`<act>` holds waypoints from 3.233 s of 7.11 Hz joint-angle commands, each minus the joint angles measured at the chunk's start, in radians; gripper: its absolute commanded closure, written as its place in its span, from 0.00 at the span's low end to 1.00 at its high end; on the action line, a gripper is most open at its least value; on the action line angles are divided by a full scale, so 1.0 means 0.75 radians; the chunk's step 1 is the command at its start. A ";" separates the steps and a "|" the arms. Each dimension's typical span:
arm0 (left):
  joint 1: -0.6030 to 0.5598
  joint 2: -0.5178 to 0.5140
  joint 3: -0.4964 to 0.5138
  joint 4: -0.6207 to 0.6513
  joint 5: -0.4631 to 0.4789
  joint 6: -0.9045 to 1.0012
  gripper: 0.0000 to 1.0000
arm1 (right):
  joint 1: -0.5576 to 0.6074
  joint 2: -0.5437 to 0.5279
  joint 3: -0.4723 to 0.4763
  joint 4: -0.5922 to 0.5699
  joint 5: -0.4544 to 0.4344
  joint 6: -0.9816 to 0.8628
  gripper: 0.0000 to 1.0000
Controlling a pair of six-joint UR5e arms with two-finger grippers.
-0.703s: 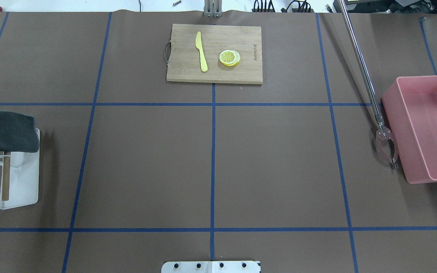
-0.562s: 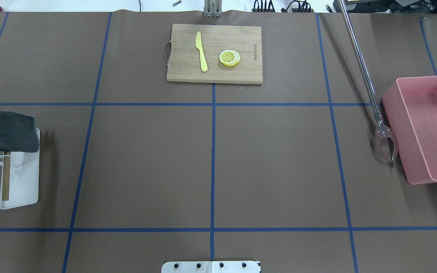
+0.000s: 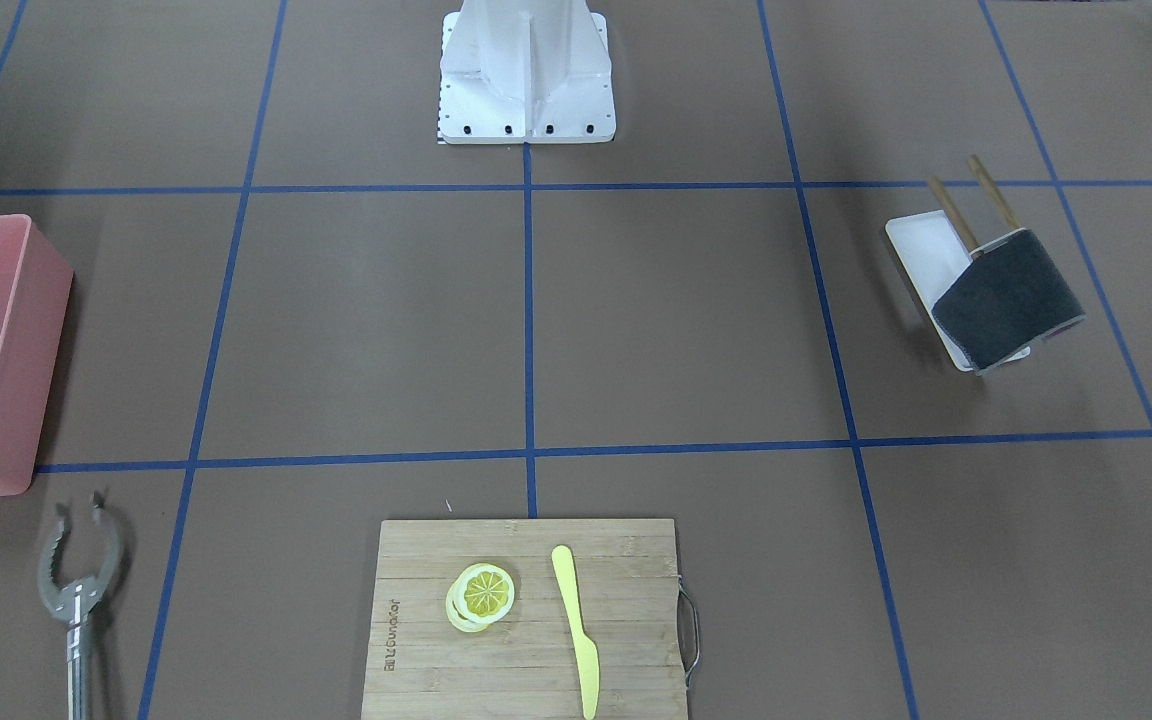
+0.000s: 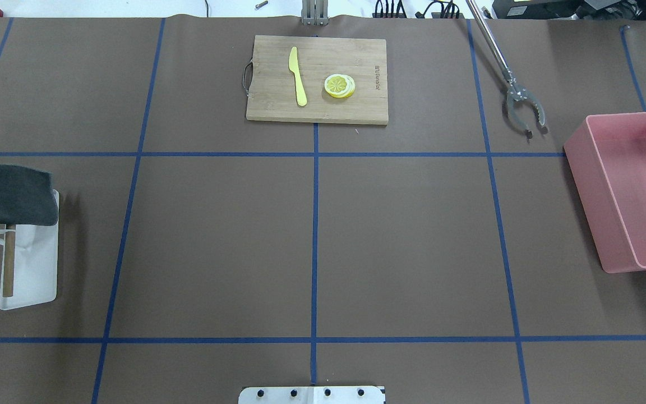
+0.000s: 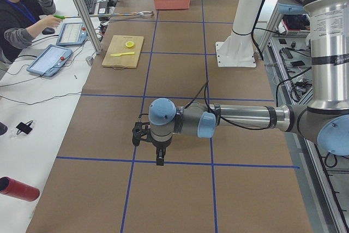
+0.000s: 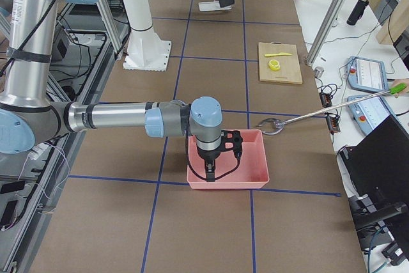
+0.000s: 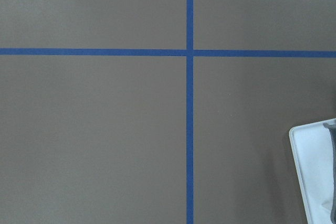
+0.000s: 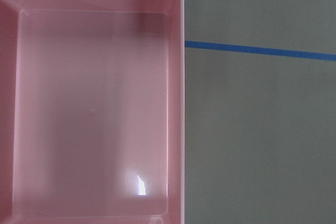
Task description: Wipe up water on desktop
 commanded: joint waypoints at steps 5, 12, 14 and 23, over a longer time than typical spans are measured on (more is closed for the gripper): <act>0.005 -0.171 0.004 -0.180 0.036 -0.006 0.01 | 0.001 -0.007 -0.042 0.243 0.009 -0.044 0.00; 0.215 -0.086 -0.016 -0.632 -0.050 -0.475 0.02 | -0.110 0.062 -0.042 0.304 -0.013 0.257 0.00; 0.369 0.006 -0.014 -0.833 -0.044 -0.904 0.02 | -0.110 0.060 -0.042 0.304 -0.013 0.257 0.00; 0.533 0.080 0.011 -1.033 0.054 -0.980 0.52 | -0.110 0.054 -0.044 0.306 -0.040 0.257 0.00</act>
